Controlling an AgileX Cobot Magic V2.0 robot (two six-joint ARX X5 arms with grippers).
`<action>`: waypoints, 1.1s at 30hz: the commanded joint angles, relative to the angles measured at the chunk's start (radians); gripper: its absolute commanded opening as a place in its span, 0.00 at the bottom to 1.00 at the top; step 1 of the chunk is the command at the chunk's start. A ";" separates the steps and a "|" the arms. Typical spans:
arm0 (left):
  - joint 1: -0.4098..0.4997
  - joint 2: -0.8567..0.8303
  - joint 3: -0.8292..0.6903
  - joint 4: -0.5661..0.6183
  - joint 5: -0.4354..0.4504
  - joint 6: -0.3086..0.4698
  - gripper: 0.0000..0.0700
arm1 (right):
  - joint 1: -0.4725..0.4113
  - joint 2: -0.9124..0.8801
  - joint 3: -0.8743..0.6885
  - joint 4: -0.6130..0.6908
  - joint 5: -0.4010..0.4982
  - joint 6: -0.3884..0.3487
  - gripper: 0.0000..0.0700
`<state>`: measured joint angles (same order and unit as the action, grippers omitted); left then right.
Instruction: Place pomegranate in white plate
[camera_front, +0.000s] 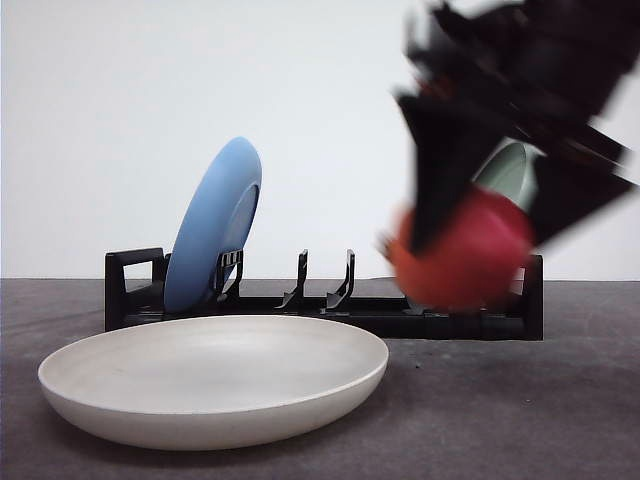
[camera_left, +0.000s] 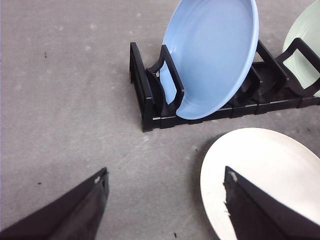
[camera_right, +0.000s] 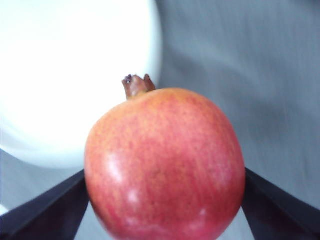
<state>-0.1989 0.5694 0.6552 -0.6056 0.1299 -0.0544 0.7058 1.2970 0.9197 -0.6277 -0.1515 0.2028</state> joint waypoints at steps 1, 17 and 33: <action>-0.001 0.005 0.004 0.008 0.002 -0.007 0.60 | 0.022 0.011 0.013 0.060 -0.023 -0.046 0.74; -0.002 0.005 0.004 0.007 0.002 -0.008 0.60 | 0.168 0.248 0.014 0.424 -0.058 -0.060 0.74; -0.001 0.005 0.004 0.007 0.002 -0.008 0.60 | 0.192 0.364 0.014 0.504 -0.050 -0.061 0.75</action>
<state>-0.1991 0.5694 0.6552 -0.6056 0.1299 -0.0544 0.8845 1.6489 0.9222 -0.1418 -0.2054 0.1535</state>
